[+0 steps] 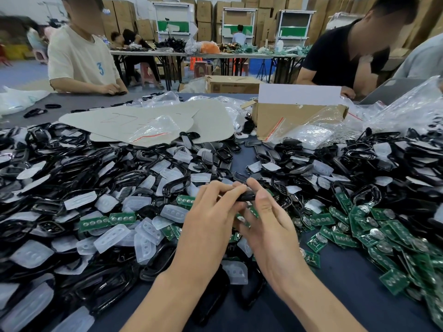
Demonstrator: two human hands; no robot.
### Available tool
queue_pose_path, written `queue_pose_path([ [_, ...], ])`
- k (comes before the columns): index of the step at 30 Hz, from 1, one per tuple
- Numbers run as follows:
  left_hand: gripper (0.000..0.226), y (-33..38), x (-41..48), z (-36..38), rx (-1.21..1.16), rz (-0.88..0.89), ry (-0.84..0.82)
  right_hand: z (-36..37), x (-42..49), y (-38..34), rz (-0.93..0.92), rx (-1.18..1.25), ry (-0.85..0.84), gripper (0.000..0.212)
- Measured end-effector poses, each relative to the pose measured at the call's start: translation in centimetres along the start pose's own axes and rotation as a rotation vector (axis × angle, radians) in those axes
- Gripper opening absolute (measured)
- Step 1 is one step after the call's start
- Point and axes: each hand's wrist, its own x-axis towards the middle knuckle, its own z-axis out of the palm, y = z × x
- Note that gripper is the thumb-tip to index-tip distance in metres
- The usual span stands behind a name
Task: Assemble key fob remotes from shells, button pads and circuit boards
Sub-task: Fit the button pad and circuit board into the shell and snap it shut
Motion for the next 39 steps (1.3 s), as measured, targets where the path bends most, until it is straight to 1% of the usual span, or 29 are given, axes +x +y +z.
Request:
queue_pose_path([
  [3, 0.030, 0.4, 0.0, 0.1, -0.038, 0.018, 0.020, 0.3, -0.1, 0.0, 0.026, 0.054, -0.015, 0.045],
  [5, 0.030, 0.5, 0.1, 0.0, -0.101, -0.012, 0.028, 0.4, -0.2, -0.1, 0.048, 0.074, -0.023, 0.044],
  [8, 0.029, 0.5, 0.3, -0.2, -0.155, -0.071, -0.008, 0.4, -0.1, -0.2, 0.050, 0.067, 0.025, 0.042],
  [11, 0.031, 0.4, 0.5, -0.2, -0.155, -0.079, -0.038, 0.4, 0.0, -0.4, 0.020, 0.010, 0.037, 0.054],
  [13, 0.032, 0.2, 0.6, -0.3, -0.144, -0.066, -0.051, 0.3, -0.1, -0.3, 0.001, -0.018, 0.032, 0.057],
  [18, 0.037, 0.1, 0.5, -0.5, -0.080, -0.042, -0.027, 0.6, -0.1, 0.1, -0.019, -0.017, 0.061, 0.049],
  [23, 0.038, 0.5, 0.3, 0.2, -0.023, -0.051, -0.004, 0.8, 0.0, 0.6, -0.017, 0.051, 0.133, 0.039],
  [28, 0.037, 0.4, 0.3, 1.2, 0.033, -0.028, 0.026, 0.7, 0.0, 0.5, 0.002, 0.065, 0.160, 0.027],
  [32, 0.037, 0.1, 0.0, 1.5, 0.045, -0.006, 0.035, 0.5, 0.2, 0.7, 0.003, 0.067, 0.172, 0.029],
  [35, 0.036, 0.2, -0.1, 1.5, 0.023, -0.026, 0.015, 0.3, 0.3, 0.8, 0.010, 0.063, 0.173, 0.036],
  [39, 0.032, 0.1, -0.3, 1.3, -0.038, -0.029, 0.011, 0.1, 0.3, 0.6, -0.006, 0.034, 0.135, 0.034],
])
